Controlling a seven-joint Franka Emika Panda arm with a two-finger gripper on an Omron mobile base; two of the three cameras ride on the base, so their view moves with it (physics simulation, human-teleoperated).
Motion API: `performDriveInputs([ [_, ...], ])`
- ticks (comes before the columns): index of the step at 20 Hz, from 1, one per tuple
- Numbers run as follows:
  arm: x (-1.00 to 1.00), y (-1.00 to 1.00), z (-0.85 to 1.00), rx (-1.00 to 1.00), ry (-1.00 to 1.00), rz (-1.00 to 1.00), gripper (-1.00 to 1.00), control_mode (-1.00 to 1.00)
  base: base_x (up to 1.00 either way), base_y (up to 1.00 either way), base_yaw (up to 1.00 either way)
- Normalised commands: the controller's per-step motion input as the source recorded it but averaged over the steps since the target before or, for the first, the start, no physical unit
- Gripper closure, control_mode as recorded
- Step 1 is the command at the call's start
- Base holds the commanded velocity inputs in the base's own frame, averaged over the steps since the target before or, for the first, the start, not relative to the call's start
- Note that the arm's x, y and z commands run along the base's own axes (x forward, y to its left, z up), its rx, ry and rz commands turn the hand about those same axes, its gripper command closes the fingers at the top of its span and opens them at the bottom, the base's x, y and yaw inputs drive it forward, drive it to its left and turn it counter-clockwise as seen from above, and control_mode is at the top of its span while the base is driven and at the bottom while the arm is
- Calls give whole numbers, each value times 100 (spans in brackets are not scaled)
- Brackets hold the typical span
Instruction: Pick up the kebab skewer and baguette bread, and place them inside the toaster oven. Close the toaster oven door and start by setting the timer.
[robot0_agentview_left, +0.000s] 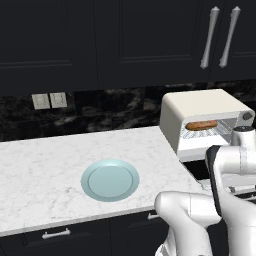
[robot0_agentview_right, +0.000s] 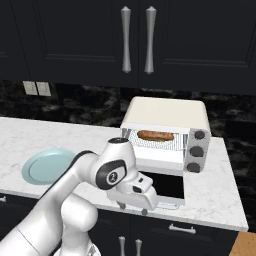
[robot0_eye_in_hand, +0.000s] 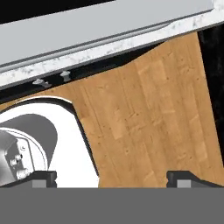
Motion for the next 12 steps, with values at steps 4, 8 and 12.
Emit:
performDriveInputs([
  [4,21,1,-18,10,0,15,-100,-100,0,0,0],
  [8,32,0,-18,10,-1,8,-100,-100,0,0,0],
  [12,26,-11,-23,7,0,4,-100,-100,0,0,0],
])
